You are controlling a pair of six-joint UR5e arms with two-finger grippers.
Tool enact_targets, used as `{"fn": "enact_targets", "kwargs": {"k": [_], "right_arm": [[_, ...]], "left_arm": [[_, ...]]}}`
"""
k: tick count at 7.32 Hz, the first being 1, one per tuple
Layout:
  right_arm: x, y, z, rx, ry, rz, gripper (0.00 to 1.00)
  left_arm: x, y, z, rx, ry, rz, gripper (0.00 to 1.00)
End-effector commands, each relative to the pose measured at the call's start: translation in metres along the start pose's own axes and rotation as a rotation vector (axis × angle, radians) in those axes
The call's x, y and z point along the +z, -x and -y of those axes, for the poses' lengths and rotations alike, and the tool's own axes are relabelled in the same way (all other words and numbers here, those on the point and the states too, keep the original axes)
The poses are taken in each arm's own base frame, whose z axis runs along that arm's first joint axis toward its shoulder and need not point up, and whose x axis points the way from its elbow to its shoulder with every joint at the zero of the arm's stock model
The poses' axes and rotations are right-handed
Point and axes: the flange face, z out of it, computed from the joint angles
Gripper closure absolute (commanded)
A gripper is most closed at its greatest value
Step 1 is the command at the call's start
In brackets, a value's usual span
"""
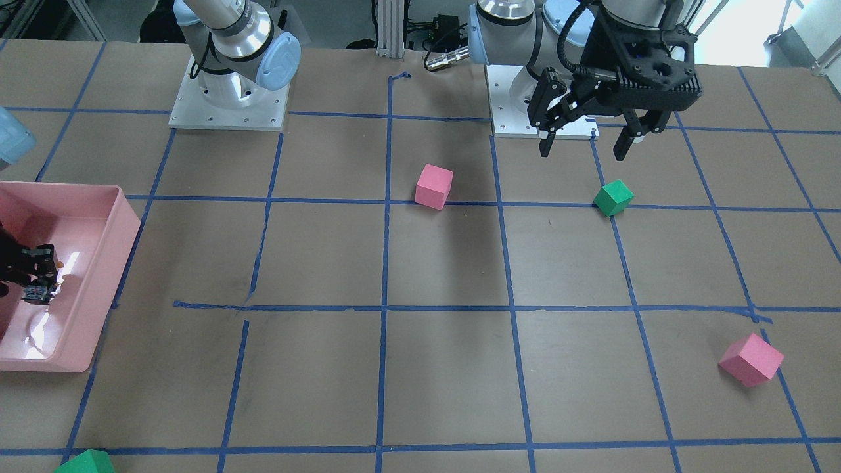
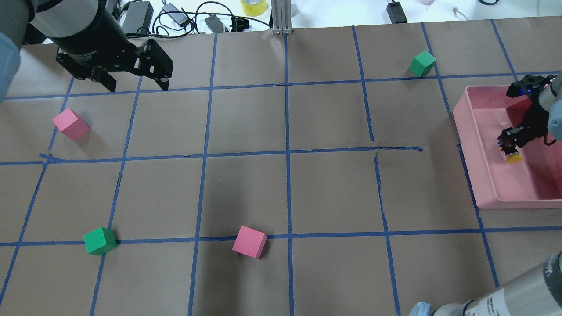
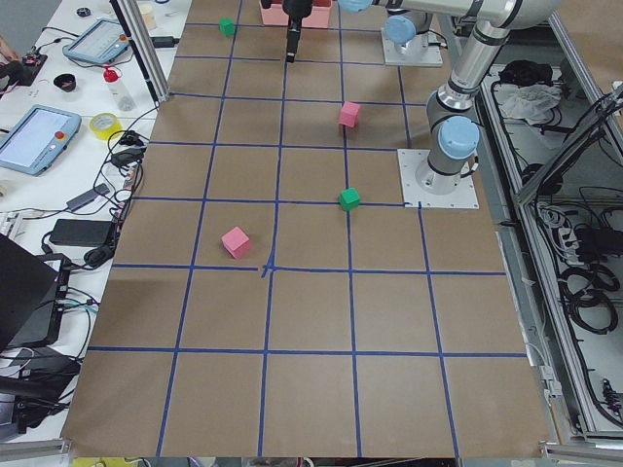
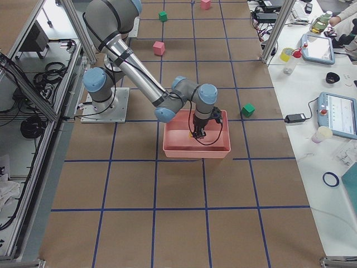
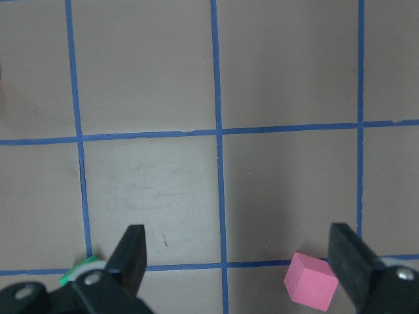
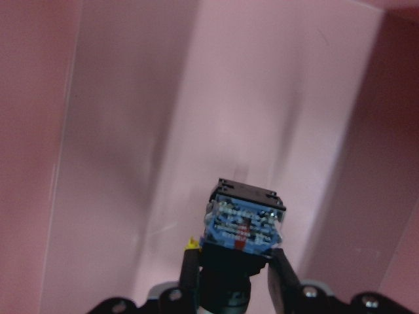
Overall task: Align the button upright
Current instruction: 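Close the right gripper on the button body and lift it from the bin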
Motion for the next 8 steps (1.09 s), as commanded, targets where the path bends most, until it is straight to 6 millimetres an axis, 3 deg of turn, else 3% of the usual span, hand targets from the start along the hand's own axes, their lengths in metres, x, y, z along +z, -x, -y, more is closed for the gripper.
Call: {"fn": "enact_targets", "kwargs": {"k": [1,3,4,5,6,8], "right_arm": [[-0.059,0.005,-0.008,0.031,-0.001,-0.001,1.00],[-0.128,0.001,-0.006,0.046,0.003,0.014,1.00],[-0.159,0.011,0.002,0.053,0.008,0.028,1.00],[-0.185,0.056,0.032,0.030,-0.005,0.010,1.00],[-0.193,0.121,0.062,0.055,-0.018,0.000,1.00],[-0.189,0.255,0.103,0.117,-0.033,0.020,1.00]], "left_arm": [[0.000,0.000,0.000,0.000,0.001,0.000,0.00],[0.000,0.000,0.000,0.000,0.002,0.001,0.00],[-0.001,0.000,-0.001,0.000,0.005,0.001,0.00],[-0.001,0.000,-0.001,0.000,0.005,0.001,0.00],[-0.001,0.000,-0.002,0.000,0.004,0.001,0.00],[-0.002,0.000,-0.004,0.000,0.016,0.003,0.00]]}}
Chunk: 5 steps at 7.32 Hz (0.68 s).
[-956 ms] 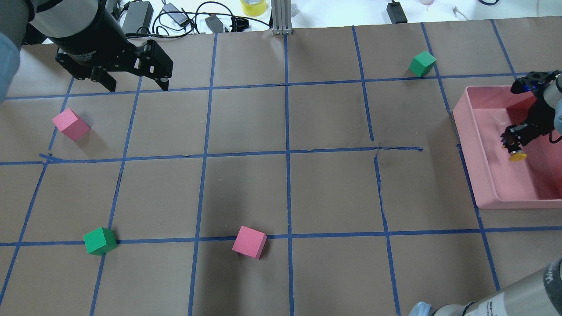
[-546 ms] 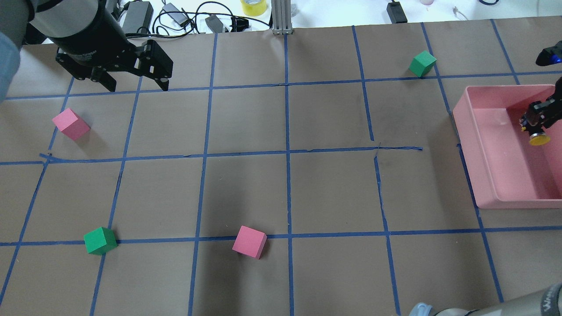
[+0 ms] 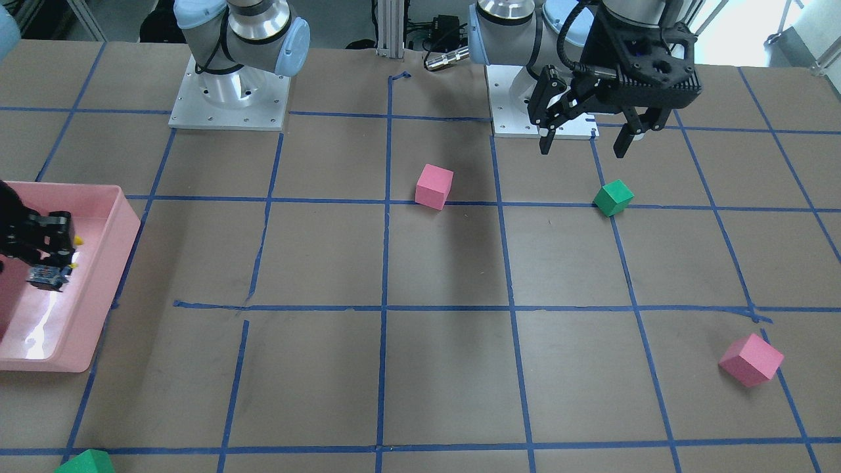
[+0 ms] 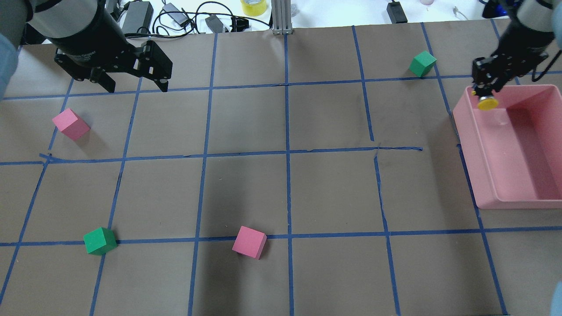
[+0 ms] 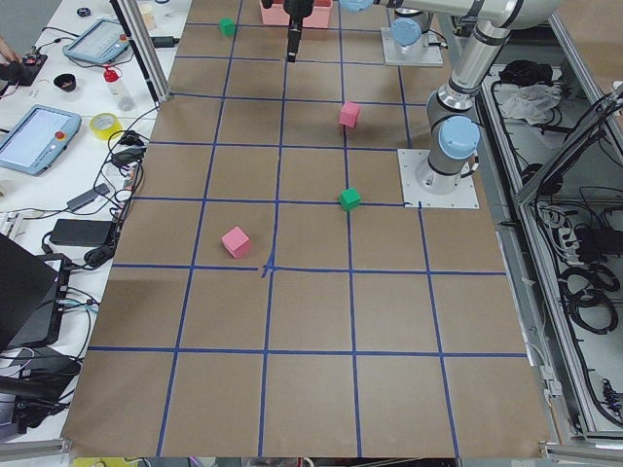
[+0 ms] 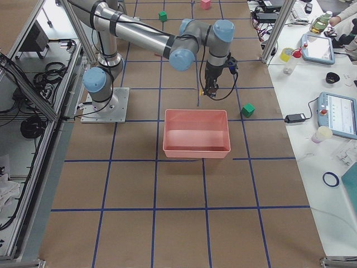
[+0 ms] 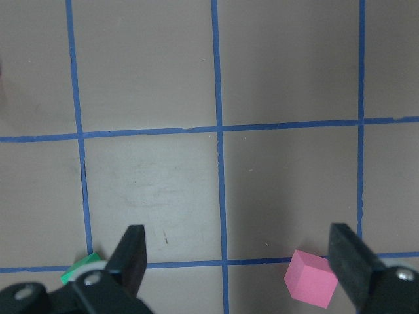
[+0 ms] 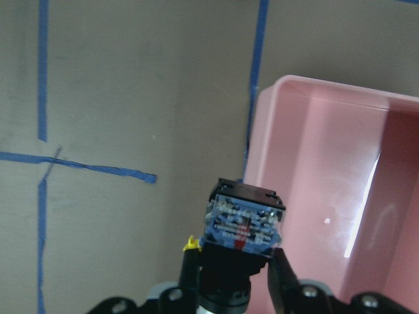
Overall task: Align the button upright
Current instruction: 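Carry the button with the right gripper to the table center and lower it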
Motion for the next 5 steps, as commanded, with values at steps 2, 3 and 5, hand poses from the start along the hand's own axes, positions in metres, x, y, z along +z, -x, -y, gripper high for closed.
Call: {"fn": "enact_targets", "kwargs": {"k": [2,3,5], "right_arm": [[0.048,0.224,0.052,0.049,-0.096,0.023,1.00],[0.070,0.274,0.062,0.027,-0.085,0.049,1.00],[0.091,0.361,0.075,-0.090,-0.072,0.093,1.00]], "left_arm": [[0.000,0.001,-0.001,-0.002,0.006,0.001,0.00],[0.000,0.001,-0.001,-0.002,0.006,0.001,0.00],[0.000,0.001,-0.001,-0.002,0.006,0.002,0.00]]}}
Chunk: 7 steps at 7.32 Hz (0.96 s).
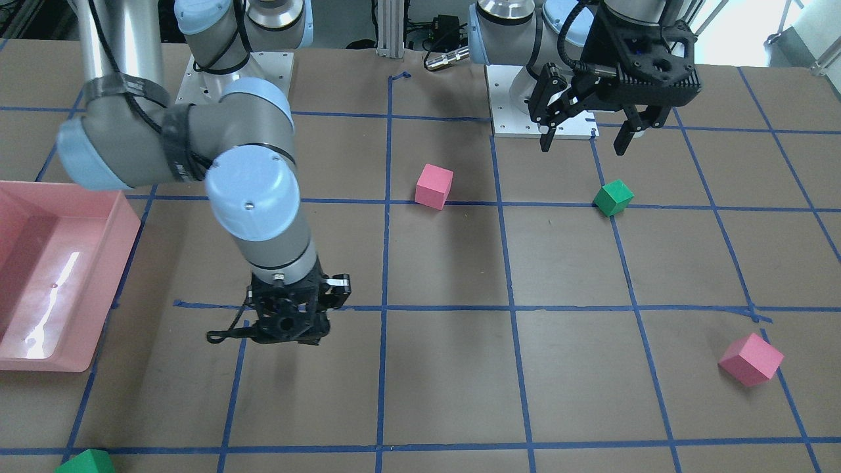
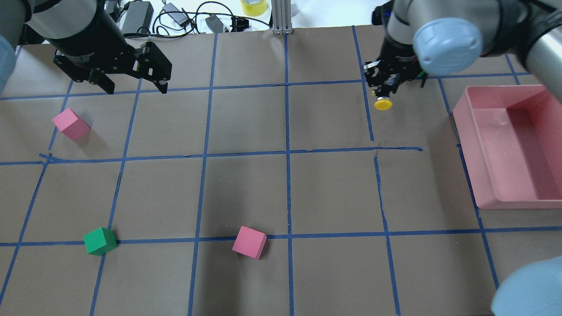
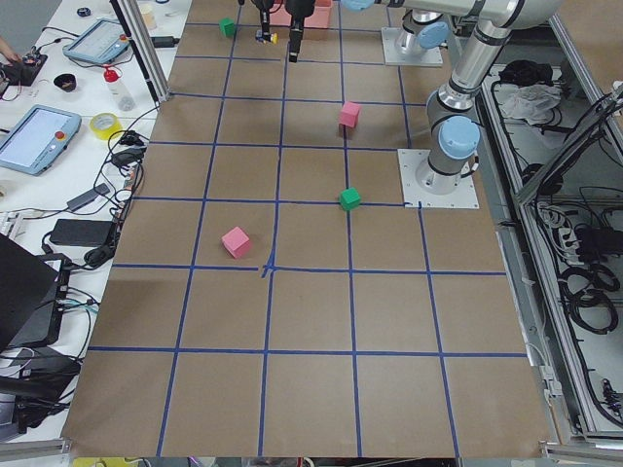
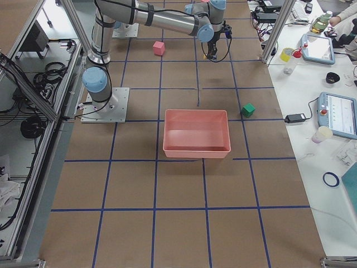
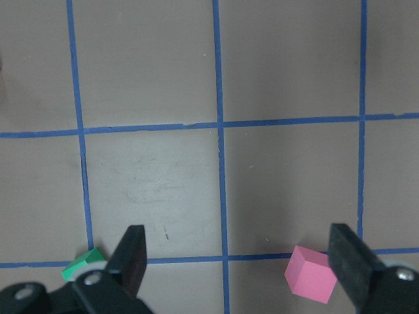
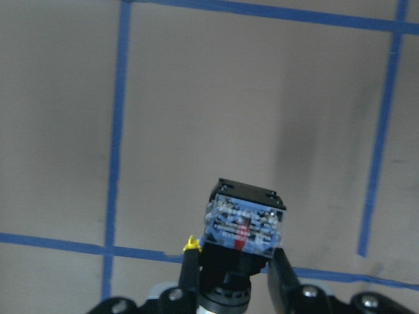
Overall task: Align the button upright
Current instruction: 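Carry the button with the right gripper to the table center and lower it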
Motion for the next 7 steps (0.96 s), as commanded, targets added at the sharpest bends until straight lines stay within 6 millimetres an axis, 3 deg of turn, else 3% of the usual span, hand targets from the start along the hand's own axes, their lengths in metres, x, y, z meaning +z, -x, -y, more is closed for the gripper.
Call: {"fn": "enact_targets", "kwargs": {"k": [1,3,5,7], "right_arm": [[0.040,0.074,0.014,-0.104,0.029,0.063,1.00],[0.064,0.079,0.019,-0.219,0.048,0.070,1.00],[0.086,0.083,0.024,-0.213,0.048,0.105,1.00],[0.093,0.084,0.026,-0.210,0.044,0.112,1.00]], "left_arm": [[0.000,0.000,0.000,0.000,0.001,0.000,0.00],[0.000,0.000,0.000,0.001,0.001,0.000,0.00],[0.001,0.000,0.000,0.000,0.002,0.002,0.00],[0.001,0.000,0.000,0.001,0.002,0.002,0.00]]}}
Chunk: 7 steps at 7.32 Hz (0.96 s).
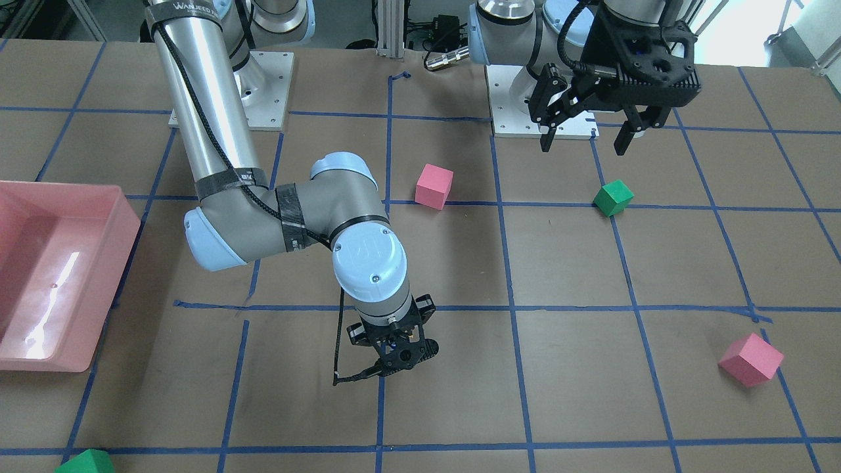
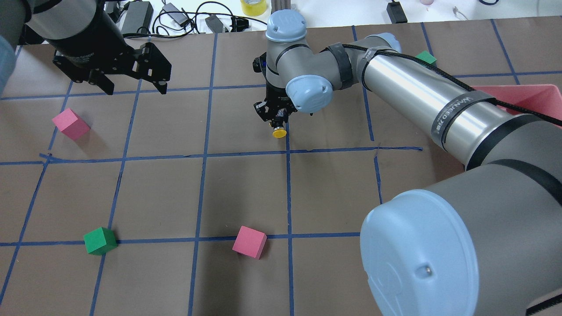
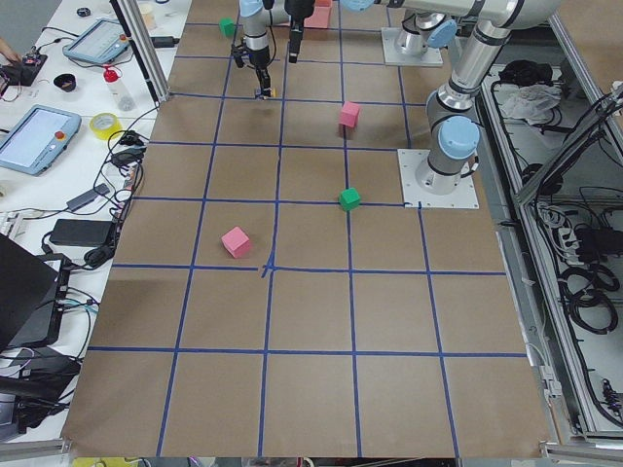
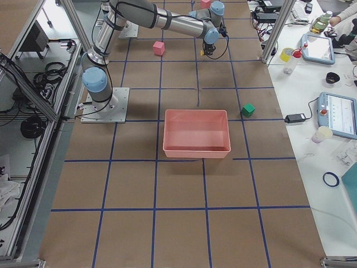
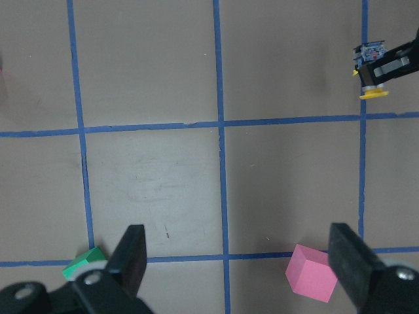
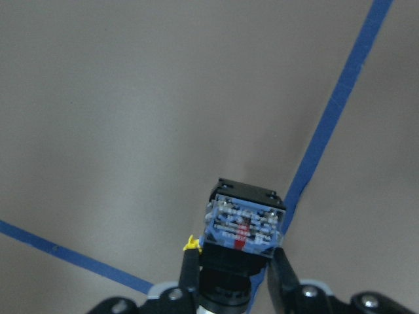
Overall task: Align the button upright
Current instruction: 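Carry the button with the right gripper to the table center and lower it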
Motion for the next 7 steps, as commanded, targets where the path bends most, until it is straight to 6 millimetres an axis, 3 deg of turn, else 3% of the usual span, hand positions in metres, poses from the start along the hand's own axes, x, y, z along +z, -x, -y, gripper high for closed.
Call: {"fn": "enact_targets", "kwargs": {"k": [1,3,4,5,7], "right_arm": [[0.015,0.000,0.003,0.003,0.003,0.017,1.00],[0.019,-0.001,0.005,0.005,-0.008,0.018,1.00],[0.019,-0.001,0.005,0.003,-0.009,0.017,0.79],[0.014,0.000,0.005,0.002,-0.020,0.016,0.01],[-0.001,0.001,0.001,0.016,-0.036,0.006,0.00]], "left_arm": [[0.000,0.000,0.000,0.000,0.001,0.000,0.00],[0.001,-0.002,0.001,0.003,-0.006,-0.003,0.00],[0.002,-0.002,0.000,0.003,-0.004,-0.003,0.00],[0.003,-0.003,-0.004,0.003,0.000,-0.003,0.00],[0.014,-0.005,-0.019,-0.005,0.023,-0.007,0.00]]}}
